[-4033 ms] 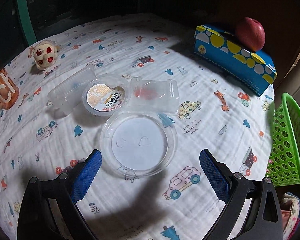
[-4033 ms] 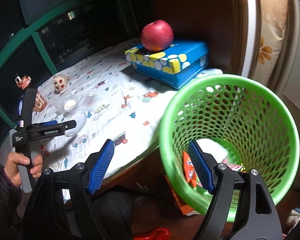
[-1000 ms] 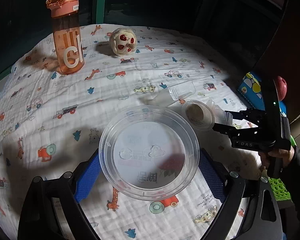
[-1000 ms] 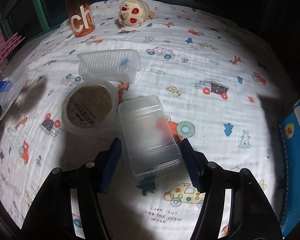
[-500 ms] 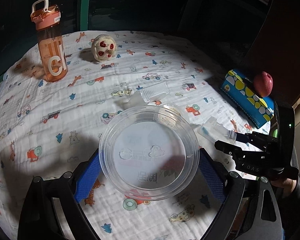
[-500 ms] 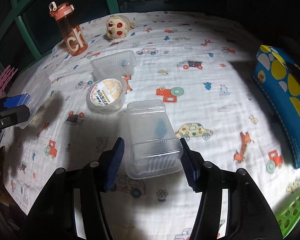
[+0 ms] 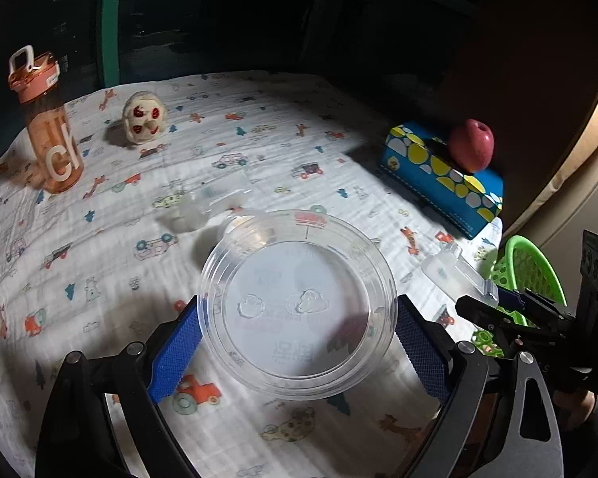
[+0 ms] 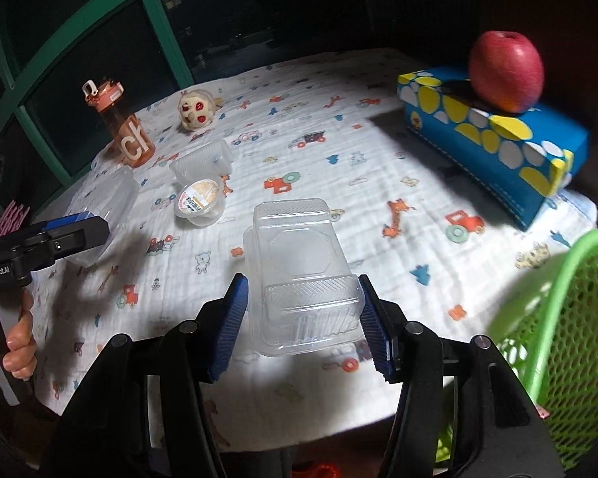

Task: Collect trash
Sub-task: 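Carry plate and box over the basket and release the box from the right tool, then open the left tool to drop the clear round plate into the basket, then grasp the clear plastic tray with the left tool while the right tool approaches the sealed cup, then grasp the round sealed cup with the right tool while the left tool holds the tray, then carry tray and cup over the basket and release the cup from the right tool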

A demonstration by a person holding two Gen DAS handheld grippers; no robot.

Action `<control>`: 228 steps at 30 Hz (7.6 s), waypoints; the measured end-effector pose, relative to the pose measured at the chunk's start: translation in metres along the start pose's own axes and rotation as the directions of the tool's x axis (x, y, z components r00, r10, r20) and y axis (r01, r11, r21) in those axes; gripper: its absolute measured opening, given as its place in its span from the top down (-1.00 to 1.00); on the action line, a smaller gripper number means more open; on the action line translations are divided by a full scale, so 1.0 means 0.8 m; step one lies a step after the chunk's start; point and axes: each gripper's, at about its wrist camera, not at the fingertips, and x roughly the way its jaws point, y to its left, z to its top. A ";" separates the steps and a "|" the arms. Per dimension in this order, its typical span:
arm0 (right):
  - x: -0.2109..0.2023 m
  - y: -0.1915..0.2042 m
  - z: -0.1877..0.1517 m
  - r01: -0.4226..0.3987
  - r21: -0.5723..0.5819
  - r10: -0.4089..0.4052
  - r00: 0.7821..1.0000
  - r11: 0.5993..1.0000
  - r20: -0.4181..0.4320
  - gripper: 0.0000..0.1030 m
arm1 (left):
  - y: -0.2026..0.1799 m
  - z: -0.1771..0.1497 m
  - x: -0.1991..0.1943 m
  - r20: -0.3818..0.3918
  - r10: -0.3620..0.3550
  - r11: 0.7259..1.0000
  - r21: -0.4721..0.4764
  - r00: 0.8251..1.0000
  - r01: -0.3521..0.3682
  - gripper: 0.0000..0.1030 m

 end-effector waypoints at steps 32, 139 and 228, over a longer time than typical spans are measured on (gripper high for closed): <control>-0.158 -0.201 -0.127 0.291 0.348 -0.319 0.947 0.891 0.025 -0.27 | -0.292 0.004 0.050 -0.115 -0.237 0.914 0.309 0.965 0.262 -0.73; 0.044 0.036 0.001 -0.057 0.011 0.058 0.997 0.998 -0.060 -0.46 | 0.129 0.132 0.205 -0.189 0.085 0.903 -0.401 0.978 -0.155 -0.63; -0.018 0.022 -0.020 0.058 0.047 -0.058 0.998 0.997 0.007 -0.25 | 0.003 -0.021 0.025 -0.019 0.007 0.997 -0.079 1.000 -0.009 -0.02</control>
